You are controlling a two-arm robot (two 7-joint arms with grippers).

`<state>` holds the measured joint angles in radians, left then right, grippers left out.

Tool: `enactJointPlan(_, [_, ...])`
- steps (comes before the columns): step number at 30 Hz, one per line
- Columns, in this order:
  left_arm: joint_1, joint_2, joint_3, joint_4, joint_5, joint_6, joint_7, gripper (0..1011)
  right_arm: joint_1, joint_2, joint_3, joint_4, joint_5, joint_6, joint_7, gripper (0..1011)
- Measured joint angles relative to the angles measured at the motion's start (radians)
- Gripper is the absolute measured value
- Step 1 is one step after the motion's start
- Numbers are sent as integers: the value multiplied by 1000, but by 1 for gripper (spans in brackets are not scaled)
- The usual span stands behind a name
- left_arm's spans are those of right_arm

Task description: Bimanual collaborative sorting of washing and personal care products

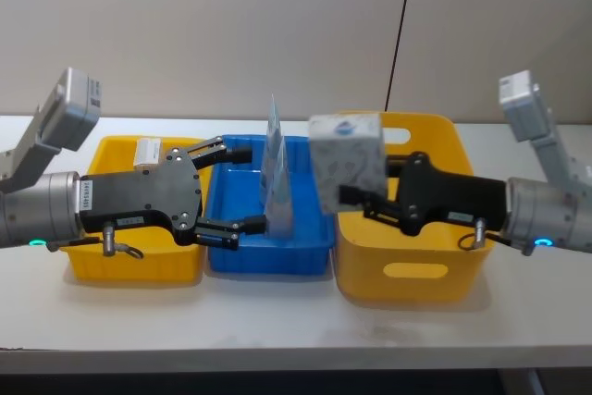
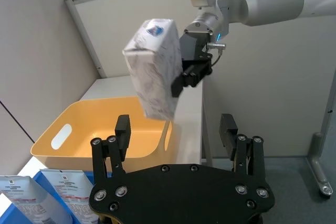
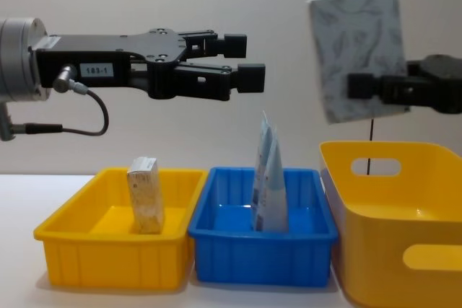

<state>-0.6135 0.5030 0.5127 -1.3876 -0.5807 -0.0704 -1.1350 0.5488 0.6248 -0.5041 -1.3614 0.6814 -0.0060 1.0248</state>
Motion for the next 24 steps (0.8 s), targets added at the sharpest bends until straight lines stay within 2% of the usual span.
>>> enactJointPlan(4, [0, 0, 0, 0, 0, 0, 0, 1001, -31, 24, 29, -22, 12, -1, -51, 375])
enactJointPlan(15, [0, 0, 0, 0, 0, 0, 0, 1001, -93, 55, 77, -64, 18, -6, -184, 375])
enactJointPlan(20, [0, 0, 0, 0, 0, 0, 0, 1001, -130, 62, 103, -89, 5, -5, -275, 374])
enactJointPlan(22, [0, 0, 0, 0, 0, 0, 0, 1001, -134, 63, 106, -91, 3, -4, -286, 375])
enactJointPlan(24, [0, 0, 0, 0, 0, 0, 0, 1001, -151, 63, 116, -103, -8, -1, -336, 374])
